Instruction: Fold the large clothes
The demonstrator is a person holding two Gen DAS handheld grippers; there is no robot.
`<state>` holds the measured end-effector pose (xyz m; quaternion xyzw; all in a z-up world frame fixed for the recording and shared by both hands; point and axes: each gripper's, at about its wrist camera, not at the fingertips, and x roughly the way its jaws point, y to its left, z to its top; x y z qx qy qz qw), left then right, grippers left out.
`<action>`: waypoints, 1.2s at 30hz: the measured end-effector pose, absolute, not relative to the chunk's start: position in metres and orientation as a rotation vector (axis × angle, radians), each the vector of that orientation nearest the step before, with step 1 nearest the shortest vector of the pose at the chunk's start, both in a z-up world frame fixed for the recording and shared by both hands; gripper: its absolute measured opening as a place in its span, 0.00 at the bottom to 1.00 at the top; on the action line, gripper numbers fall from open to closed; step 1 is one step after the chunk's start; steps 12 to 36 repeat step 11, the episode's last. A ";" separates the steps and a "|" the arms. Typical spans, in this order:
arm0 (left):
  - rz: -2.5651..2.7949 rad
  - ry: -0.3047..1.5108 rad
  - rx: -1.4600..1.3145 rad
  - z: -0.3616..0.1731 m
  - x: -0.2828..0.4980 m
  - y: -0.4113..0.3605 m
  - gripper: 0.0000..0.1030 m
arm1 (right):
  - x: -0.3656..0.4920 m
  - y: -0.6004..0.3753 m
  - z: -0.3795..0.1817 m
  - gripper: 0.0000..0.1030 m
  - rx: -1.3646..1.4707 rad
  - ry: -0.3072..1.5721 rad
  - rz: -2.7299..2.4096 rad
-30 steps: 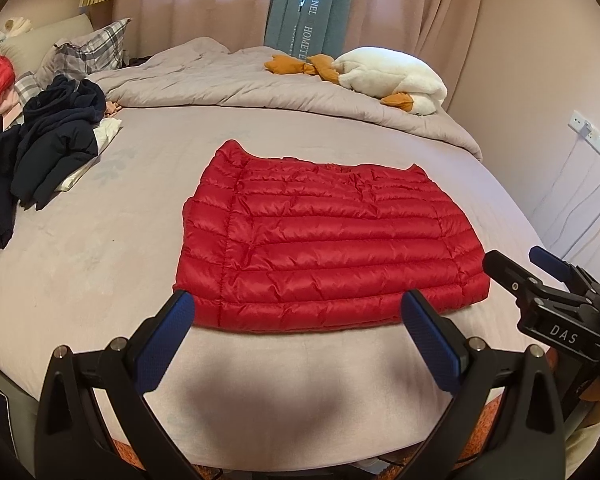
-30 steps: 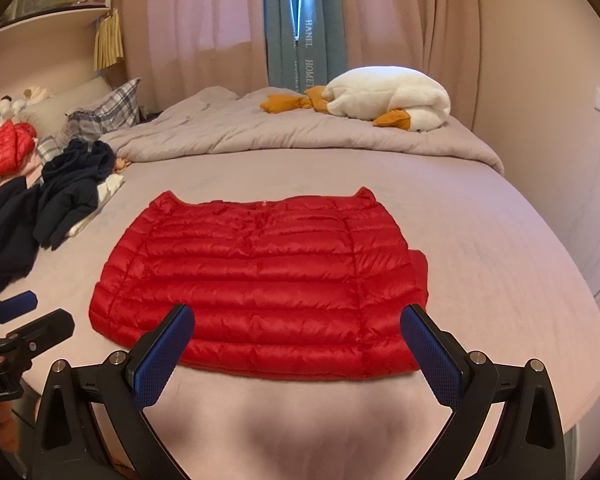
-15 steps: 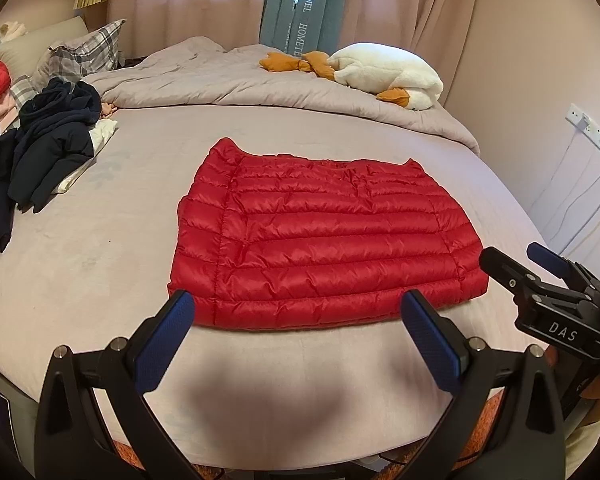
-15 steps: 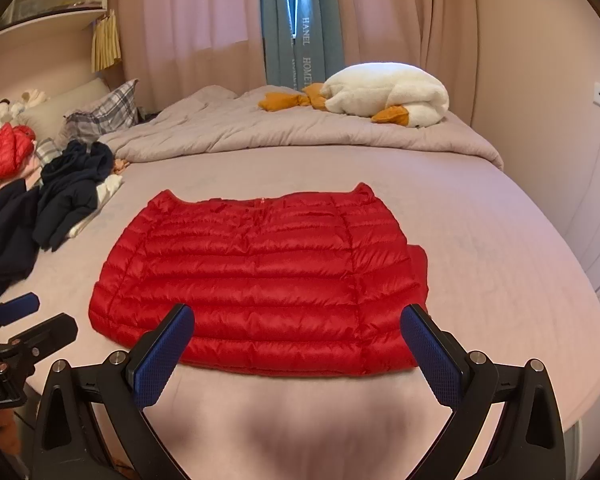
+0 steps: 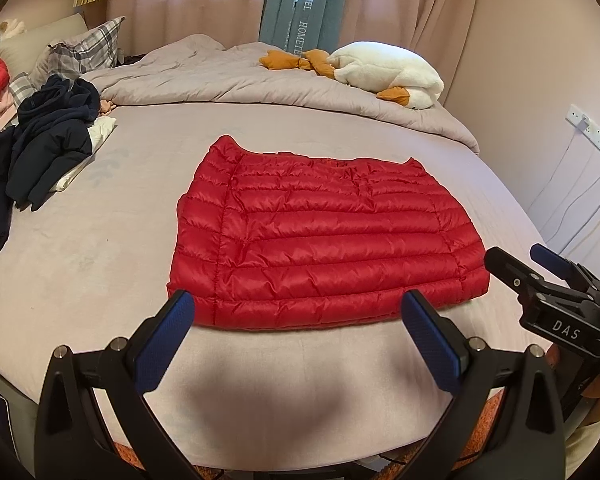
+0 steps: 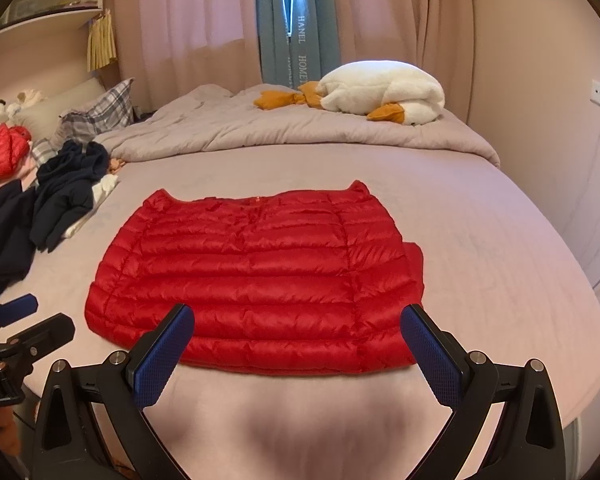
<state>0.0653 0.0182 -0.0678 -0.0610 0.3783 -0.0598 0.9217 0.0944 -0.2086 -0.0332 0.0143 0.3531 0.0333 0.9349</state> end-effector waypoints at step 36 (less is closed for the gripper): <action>-0.122 0.773 -0.132 -0.066 0.067 0.022 1.00 | 0.095 -0.211 -0.031 0.99 0.034 0.718 0.065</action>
